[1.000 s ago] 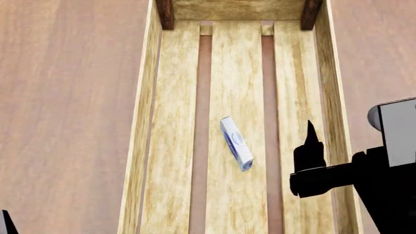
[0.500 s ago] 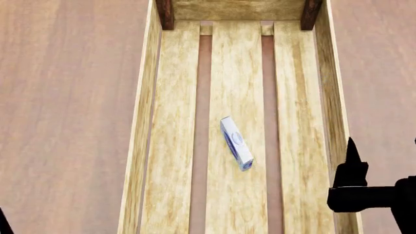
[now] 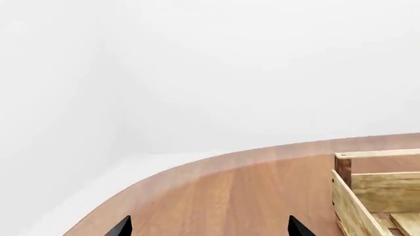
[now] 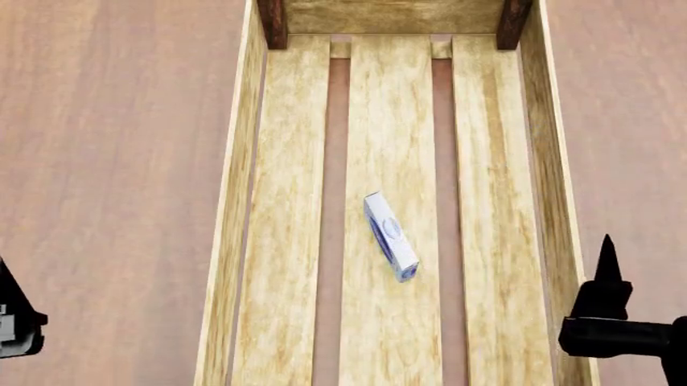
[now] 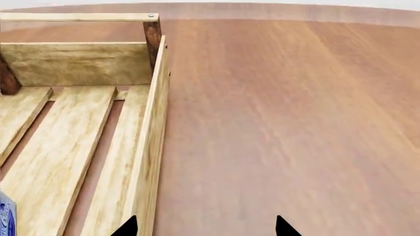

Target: Pick up the cream cheese and put it in the tray.

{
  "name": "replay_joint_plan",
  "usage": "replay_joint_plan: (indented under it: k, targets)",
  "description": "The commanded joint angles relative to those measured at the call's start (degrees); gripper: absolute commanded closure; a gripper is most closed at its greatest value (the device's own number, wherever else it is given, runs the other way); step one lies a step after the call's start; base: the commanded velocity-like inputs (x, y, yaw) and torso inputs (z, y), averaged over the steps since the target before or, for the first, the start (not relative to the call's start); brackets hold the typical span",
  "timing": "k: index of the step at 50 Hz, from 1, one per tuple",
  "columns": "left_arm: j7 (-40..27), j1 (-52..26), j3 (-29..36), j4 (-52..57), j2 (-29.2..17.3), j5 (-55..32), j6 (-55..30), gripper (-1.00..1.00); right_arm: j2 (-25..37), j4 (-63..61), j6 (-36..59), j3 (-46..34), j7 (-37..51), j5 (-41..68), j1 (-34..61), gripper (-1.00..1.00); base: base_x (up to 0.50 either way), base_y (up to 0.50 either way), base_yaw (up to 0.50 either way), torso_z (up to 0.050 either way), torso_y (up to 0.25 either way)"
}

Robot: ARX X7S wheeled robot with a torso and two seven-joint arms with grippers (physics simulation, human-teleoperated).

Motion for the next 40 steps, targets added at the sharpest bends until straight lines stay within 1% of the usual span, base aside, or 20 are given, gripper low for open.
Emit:
replay_joint_plan:
  k: [1,10,14,16,19,20,23,25,27,30,33,34,36,37,40]
  targets:
    - [0.6,-15.1,-0.6,6.7,-2.2,-6.1,-19.3,-1.00,-0.7,-1.9,-1.0,1.4,2.1,-0.2,0.7,-1.00,0.00,0.00,0.00,0.000,0.000]
    - [-0.6,-23.2,-3.2,10.8,-3.3,-13.2,-30.4,-1.00,1.2,-3.5,2.5,1.8,4.4,2.3,3.3,-1.00,0.00,0.00,0.00,0.000,0.000]
    - [-1.9,-28.9,-4.6,13.7,-4.1,-17.5,-37.6,-1.00,2.5,-5.3,4.9,2.5,6.7,4.3,5.0,-1.00,0.00,0.00,0.00,0.000,0.000]
    - [-3.4,-34.3,-6.6,15.6,-4.5,-22.4,-43.8,-1.00,3.6,-7.2,6.6,3.6,8.6,6.3,6.3,-1.00,0.00,0.00,0.00,0.000,0.000]
    - [-5.0,-38.3,-9.0,17.3,-4.7,-26.9,-48.2,-1.00,4.4,-8.3,8.1,4.3,10.1,8.6,8.0,-1.00,0.00,0.00,0.00,0.000,0.000]
    - [-5.8,-41.0,-10.3,17.6,-4.8,-30.0,-50.8,-1.00,5.1,-9.0,9.1,4.6,10.9,10.2,9.6,-1.00,0.00,0.00,0.00,0.000,0.000]
    - [-7.4,-46.1,-11.0,17.4,-4.9,-33.3,-55.2,-1.00,6.2,-10.1,11.0,5.1,13.1,13.0,12.5,-1.00,0.00,0.00,0.00,0.000,0.000]
    - [-9.0,-51.9,-11.0,16.5,-4.9,-35.9,-59.8,-1.00,7.9,-10.5,13.9,4.9,16.2,16.6,17.4,-1.00,0.00,0.00,0.00,0.000,0.000]
    - [-9.5,-54.3,-11.5,15.8,-4.7,-37.3,-61.3,-1.00,8.7,-10.5,15.2,4.8,17.5,19.0,20.0,-1.00,0.00,0.00,0.00,0.000,0.000]
    - [-11.4,-63.9,-13.6,12.3,-3.4,-43.9,-67.1,-1.00,11.5,-9.8,20.1,2.6,23.2,26.6,31.0,-1.00,0.00,0.00,0.00,0.000,0.000]
    - [-13.2,-69.8,-12.5,10.8,-3.0,-45.7,-71.2,-1.00,12.4,-9.0,23.1,-0.1,26.7,30.3,38.1,-1.00,0.00,0.00,0.00,0.000,0.000]
    - [-13.8,-72.5,-12.0,10.1,-3.0,-45.7,-72.3,-1.00,12.7,-8.3,24.8,-2.2,28.4,31.7,42.4,-1.00,0.00,0.00,0.00,0.000,0.000]
    - [-14.4,-74.3,-10.2,9.7,-3.4,-44.2,-73.2,-1.00,12.4,-7.5,26.7,-4.9,28.9,32.4,46.5,-1.00,0.00,0.00,0.00,0.000,0.000]
    - [-13.6,-75.2,-10.1,8.1,-2.9,-44.0,-72.6,-1.00,11.7,-5.6,28.3,-7.3,29.7,31.9,50.1,-1.00,0.00,0.00,0.00,0.000,0.000]
    - [-13.3,-76.5,-9.5,6.7,-2.5,-42.8,-71.8,-1.00,10.9,-4.4,29.4,-9.0,30.6,32.3,53.7,-1.00,0.00,0.00,0.00,0.000,0.000]
